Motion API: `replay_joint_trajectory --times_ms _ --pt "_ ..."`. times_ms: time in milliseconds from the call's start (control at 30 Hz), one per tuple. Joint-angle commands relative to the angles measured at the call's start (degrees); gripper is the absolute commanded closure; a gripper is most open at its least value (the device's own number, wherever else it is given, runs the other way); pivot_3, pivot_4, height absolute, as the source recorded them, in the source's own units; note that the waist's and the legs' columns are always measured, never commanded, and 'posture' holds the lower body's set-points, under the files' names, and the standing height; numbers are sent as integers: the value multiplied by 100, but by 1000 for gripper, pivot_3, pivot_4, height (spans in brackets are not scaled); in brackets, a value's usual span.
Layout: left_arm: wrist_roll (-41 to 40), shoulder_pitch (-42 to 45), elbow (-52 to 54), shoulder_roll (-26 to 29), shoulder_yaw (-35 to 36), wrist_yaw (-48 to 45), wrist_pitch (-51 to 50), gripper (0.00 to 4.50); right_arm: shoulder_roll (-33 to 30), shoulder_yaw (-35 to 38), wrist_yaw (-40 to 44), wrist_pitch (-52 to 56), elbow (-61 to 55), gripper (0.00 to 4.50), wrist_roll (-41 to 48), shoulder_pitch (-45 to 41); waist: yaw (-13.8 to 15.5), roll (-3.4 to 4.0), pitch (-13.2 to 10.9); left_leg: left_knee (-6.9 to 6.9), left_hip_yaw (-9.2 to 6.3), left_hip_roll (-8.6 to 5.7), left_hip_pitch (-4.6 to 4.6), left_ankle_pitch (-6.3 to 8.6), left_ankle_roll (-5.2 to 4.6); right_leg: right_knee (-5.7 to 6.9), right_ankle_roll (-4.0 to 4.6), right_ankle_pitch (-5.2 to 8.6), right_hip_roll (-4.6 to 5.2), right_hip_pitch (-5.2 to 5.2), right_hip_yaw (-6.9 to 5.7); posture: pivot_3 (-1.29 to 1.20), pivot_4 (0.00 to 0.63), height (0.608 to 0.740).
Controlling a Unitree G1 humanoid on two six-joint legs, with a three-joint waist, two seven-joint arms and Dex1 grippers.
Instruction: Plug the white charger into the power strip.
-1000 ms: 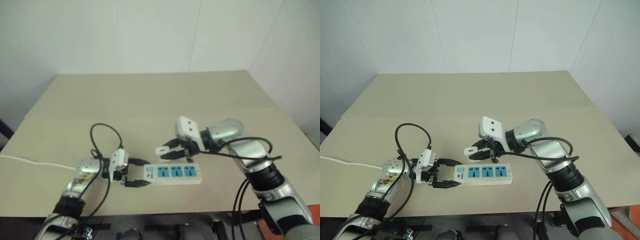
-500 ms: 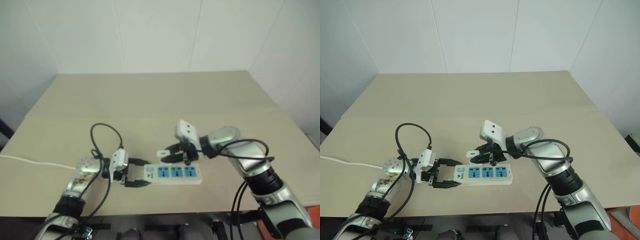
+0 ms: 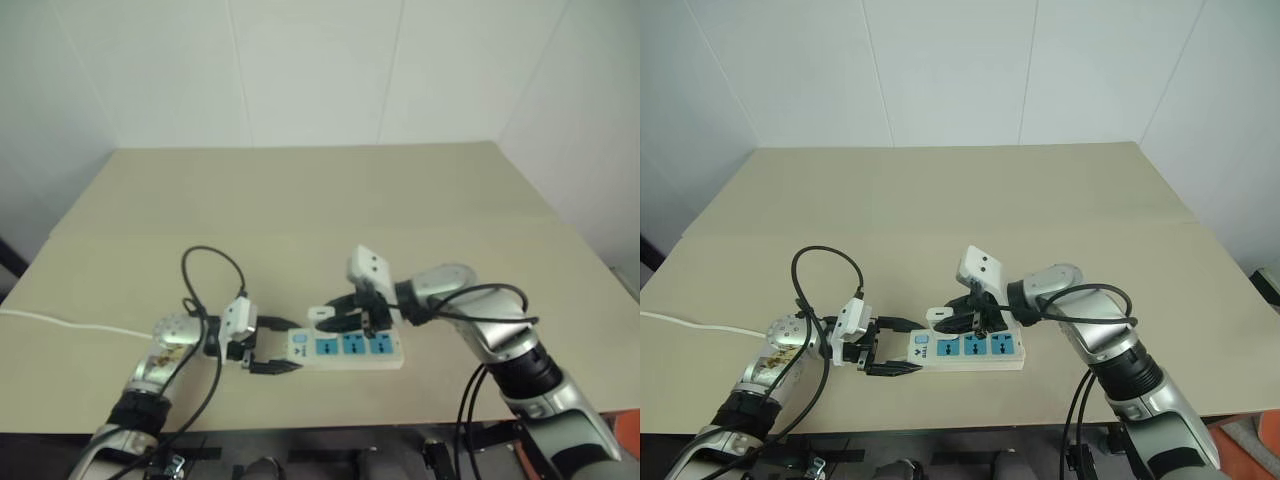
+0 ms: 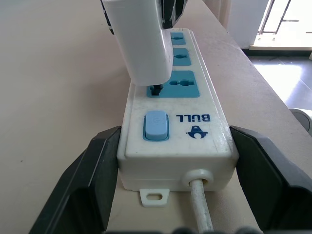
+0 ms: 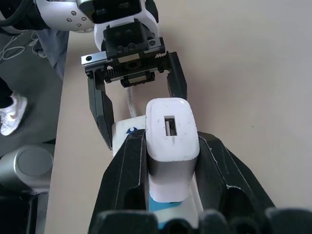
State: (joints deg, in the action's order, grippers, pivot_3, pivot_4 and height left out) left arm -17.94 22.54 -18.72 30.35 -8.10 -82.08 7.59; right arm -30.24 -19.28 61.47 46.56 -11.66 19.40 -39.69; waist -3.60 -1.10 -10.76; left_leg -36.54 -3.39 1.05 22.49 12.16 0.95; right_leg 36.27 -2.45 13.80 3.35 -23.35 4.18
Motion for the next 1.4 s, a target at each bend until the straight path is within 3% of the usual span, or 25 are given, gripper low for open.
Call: replay_joint_trajectory --times_ms 33,333,533,1100,1400 --pt "150 -47 -107 84 -58 -11 -3 1276 85 126 -115 -137 -76 3380 86 65 -2 0 0 0 0 0 0 0 0 0 0 0 0 0 0 0 150 740" --pt "169 -56 -105 105 -69 -11 13 1276 -33 197 -117 -392 -9 3380 64 315 -9 -3 2 -6 0 0 -2 0 0 7 0 0 -1 2 0 0 150 740" --pt "150 -61 -98 124 -86 -19 13 1276 -271 301 431 -1419 39 3380 129 842 18 -5 3 -8 0 -2 -1 0 0 3 -2 1 1 7 0 0 150 740" --pt "153 -122 -43 158 -79 33 20 1276 61 37 702 -2833 928 3380 -276 955 1 -16 12 -18 1 0 -18 0 0 20 -2 1 -1 19 1 0 150 740" --pt "159 -129 -7 165 -102 60 22 1276 305 -193 462 -3045 1261 3380 -733 930 -38 -38 34 -19 2 2 -41 0 0 47 2 5 -4 25 3 0 150 740"
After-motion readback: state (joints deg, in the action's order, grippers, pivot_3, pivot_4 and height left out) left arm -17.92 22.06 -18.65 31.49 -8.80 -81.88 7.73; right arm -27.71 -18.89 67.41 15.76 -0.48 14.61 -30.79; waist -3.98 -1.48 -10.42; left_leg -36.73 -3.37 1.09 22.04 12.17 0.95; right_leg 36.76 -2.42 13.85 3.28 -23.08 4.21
